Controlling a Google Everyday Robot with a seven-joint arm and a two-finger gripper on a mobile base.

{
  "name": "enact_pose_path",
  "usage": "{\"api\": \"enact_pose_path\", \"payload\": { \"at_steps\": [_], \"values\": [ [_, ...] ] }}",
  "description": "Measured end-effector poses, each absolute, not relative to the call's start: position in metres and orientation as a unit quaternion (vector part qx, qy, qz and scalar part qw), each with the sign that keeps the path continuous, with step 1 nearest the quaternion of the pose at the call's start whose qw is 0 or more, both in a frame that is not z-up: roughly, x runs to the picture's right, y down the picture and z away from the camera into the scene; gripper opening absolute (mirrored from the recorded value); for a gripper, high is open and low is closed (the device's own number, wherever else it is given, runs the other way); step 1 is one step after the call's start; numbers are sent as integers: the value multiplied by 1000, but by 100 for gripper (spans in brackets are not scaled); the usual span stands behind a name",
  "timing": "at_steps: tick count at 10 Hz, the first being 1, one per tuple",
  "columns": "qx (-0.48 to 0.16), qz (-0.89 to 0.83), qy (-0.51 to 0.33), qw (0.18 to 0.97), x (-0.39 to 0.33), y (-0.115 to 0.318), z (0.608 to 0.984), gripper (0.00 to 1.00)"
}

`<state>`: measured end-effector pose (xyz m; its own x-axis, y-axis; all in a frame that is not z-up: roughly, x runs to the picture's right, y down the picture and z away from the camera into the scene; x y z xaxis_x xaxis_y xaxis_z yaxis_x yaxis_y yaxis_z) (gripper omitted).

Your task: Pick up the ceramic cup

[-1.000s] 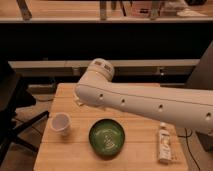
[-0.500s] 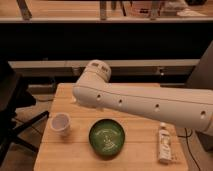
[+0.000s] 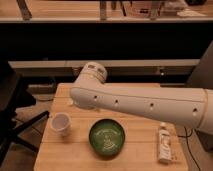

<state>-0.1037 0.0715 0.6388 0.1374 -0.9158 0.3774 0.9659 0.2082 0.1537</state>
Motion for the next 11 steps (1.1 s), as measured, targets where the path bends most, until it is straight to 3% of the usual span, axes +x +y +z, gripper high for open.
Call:
{"api": "enact_pose_path", "payload": {
  "at_steps": [11],
  "values": [
    [-66,-675,-229,699,-141,97,659,80]
  ]
}}
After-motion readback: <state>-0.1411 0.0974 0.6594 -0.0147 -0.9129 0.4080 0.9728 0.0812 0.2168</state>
